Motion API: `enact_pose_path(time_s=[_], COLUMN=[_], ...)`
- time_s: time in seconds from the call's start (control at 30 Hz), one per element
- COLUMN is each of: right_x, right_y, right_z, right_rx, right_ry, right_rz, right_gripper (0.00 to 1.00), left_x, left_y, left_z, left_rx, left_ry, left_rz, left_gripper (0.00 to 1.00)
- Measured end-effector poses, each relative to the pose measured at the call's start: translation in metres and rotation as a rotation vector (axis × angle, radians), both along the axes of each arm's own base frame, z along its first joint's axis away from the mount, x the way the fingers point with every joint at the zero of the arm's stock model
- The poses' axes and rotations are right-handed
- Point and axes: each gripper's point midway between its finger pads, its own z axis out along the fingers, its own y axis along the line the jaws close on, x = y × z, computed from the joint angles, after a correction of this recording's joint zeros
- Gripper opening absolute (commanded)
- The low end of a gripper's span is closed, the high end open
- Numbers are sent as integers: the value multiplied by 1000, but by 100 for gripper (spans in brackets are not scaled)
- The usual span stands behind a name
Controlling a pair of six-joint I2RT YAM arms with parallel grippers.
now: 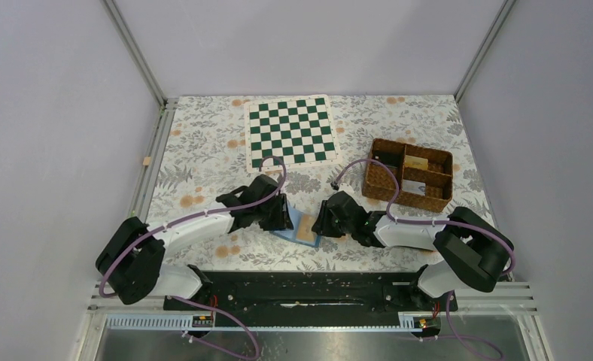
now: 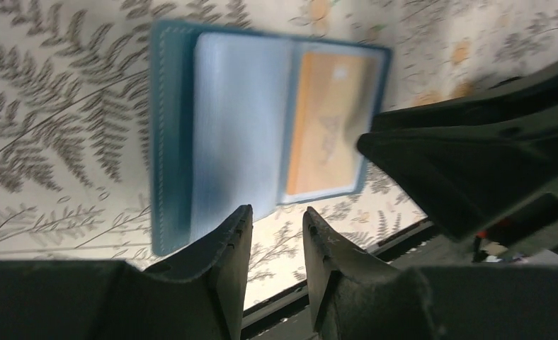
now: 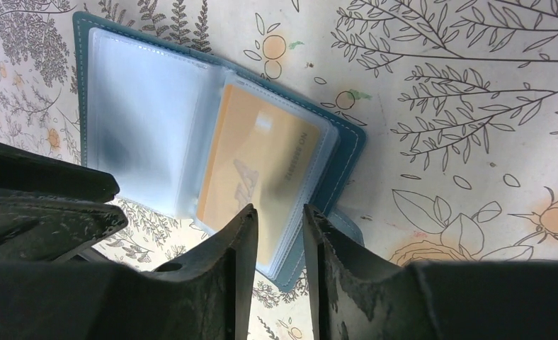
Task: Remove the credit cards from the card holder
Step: Remove the credit card from the card holder.
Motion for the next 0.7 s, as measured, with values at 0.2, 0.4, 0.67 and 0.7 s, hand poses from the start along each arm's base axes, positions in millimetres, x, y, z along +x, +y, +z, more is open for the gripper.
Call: enact_pose_path(time_s=[0.2, 0.4, 0.67, 0.7], right_x=[0, 0, 7, 10], right_y=[0, -2, -9, -11], right_z=[0, -1, -1, -1], right_rx=[-4, -14, -33, -38], right_ry=[-4, -12, -30, -33], right_rz=[4, 16, 22, 19], right_gripper=[35, 38, 30, 30], left_x=[3, 1, -1, -3], left_y=[-23, -22, -16, -17], left_z=[9, -16, -26, -28], left_rx=[-97, -52, -34, -43], left_ry=[-2, 51, 45, 50], left_rz=[-50, -61, -55, -56], left_gripper=[32, 31, 31, 31])
